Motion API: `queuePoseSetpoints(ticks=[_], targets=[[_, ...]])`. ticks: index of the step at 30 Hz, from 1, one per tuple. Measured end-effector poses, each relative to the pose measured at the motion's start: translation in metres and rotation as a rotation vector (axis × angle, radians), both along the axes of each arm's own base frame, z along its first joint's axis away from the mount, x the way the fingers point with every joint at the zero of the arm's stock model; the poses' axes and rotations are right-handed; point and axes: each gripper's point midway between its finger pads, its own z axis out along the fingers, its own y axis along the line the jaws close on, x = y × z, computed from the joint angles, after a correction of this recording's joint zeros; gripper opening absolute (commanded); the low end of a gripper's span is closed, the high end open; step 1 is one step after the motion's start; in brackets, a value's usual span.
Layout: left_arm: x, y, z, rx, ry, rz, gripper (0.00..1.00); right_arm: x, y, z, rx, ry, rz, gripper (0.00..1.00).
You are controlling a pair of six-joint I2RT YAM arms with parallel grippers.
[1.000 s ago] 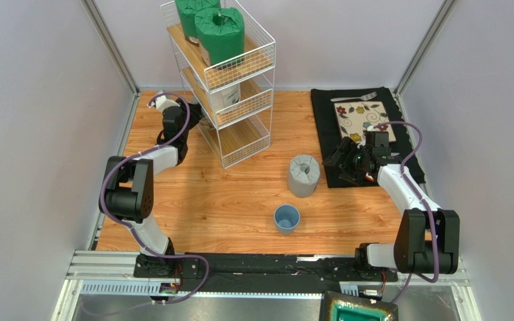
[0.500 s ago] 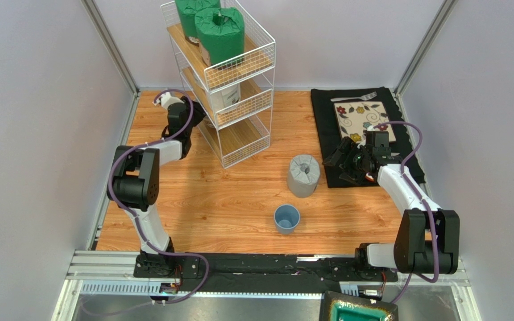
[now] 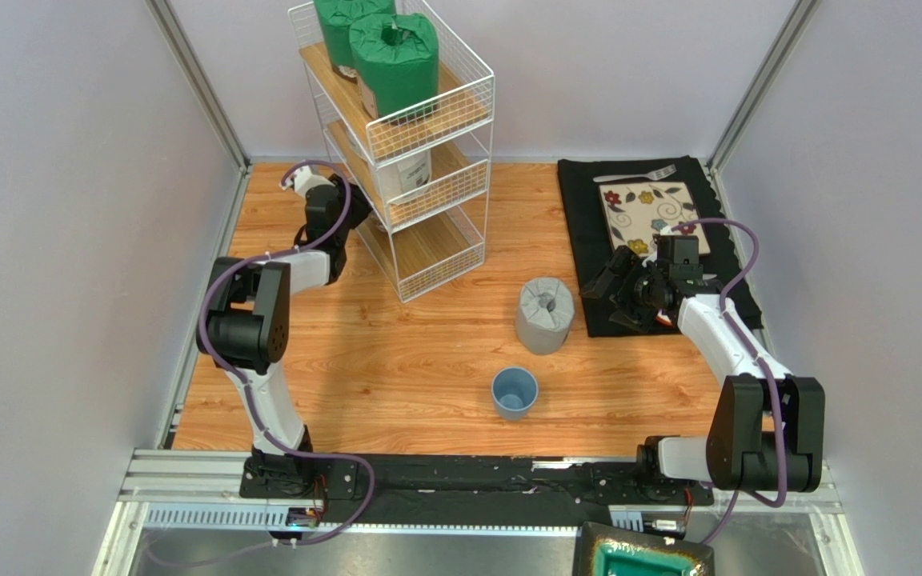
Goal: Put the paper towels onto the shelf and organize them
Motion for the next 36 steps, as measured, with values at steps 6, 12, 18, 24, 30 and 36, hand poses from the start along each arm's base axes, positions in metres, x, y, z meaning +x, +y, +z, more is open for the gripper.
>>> queuePoseSetpoints(ticks=[6,12,18,24,30,36], targets=[[0.000,0.000,-0.008,-0.002,0.018,0.001,0.47,0.000,-0.001,0.000,0.000,0.000,-0.004,0.87],[0.003,-0.003,-0.010,-0.021,0.018,-0.005,0.61,0.001,-0.003,0.000,0.000,0.000,-0.008,0.87],[0.006,-0.010,-0.009,-0.059,0.008,-0.026,0.87,0.001,-0.005,0.000,-0.001,0.001,-0.014,0.87],[0.006,-0.013,-0.007,-0.068,0.004,-0.039,0.91,0.000,-0.006,0.000,-0.005,0.004,-0.018,0.87],[-0.007,-0.010,0.004,-0.065,-0.007,-0.037,0.92,0.000,-0.006,0.000,-0.005,0.004,-0.018,0.87],[-0.036,0.004,0.038,-0.067,-0.064,-0.015,0.93,0.000,-0.007,0.001,-0.008,-0.002,-0.020,0.87]])
